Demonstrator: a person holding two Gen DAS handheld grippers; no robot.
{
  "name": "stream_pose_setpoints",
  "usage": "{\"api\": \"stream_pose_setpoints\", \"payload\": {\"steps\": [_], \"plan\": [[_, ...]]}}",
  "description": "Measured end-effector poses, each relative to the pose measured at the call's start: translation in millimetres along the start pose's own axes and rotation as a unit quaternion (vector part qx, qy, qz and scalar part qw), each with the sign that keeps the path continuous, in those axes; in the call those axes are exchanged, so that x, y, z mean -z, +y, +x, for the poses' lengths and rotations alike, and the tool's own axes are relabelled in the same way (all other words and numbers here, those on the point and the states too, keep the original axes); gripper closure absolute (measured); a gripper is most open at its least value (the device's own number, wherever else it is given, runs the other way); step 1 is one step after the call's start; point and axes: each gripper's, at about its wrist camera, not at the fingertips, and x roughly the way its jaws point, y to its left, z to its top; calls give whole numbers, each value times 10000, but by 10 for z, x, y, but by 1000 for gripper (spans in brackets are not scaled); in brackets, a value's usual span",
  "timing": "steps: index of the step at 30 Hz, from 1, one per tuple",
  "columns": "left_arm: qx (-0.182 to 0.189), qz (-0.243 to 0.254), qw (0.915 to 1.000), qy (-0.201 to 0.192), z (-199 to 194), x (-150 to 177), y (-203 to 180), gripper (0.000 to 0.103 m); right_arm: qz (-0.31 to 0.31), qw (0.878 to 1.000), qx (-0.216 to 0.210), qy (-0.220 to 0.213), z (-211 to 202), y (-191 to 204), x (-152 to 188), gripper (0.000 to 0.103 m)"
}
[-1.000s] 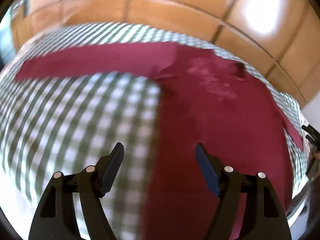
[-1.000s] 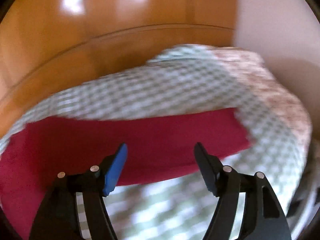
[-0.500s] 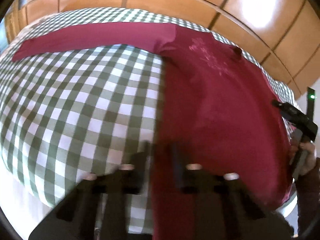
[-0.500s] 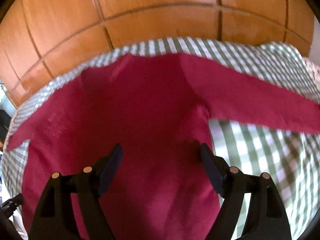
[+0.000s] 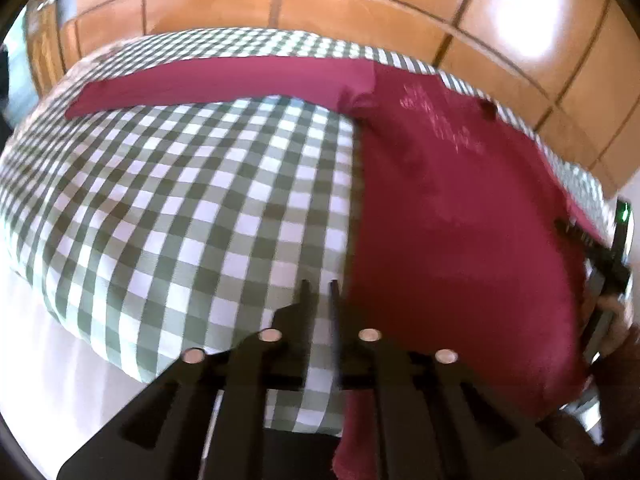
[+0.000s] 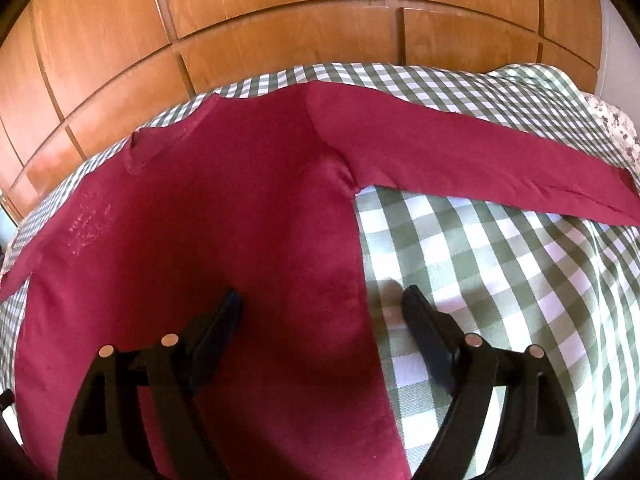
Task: Fold small clothes
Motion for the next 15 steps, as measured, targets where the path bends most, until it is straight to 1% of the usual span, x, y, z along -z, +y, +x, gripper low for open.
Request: {"api": "stream_pose_setpoints", "payload": {"steps": [2, 5, 7, 8, 9, 10, 13, 15], "plan": [[-31, -143, 9999, -19, 8, -24, 47, 72, -12, 10000, -8, -16, -29, -9, 31, 19], [93, -122, 9998, 147, 90, -20, -5, 72, -58, 10000, -2, -45, -30, 7, 50, 15], [35, 62, 9998, 173, 152, 24, -104, 72, -82, 10000, 14, -44, -29, 20, 53, 15], [-28, 193, 9996, 182, 179, 37, -151, 82, -84, 10000, 16, -43, -29, 23, 52, 15], [16, 336, 9992, 211, 180, 68, -199, 98, -71, 10000, -5, -47, -32, 15, 54, 15], [3, 417, 9988, 253, 179, 94, -227, 101, -54, 10000, -32, -52, -39, 5, 57, 15], [-274, 675, 9970, 275, 164, 186, -265, 103, -12, 9999, -119, -65, -73, -27, 88, 15], [-313, 557, 9974, 346, 156, 226, -194, 103, 15, 9998, -149, -100, -100, -46, 121, 15]]}}
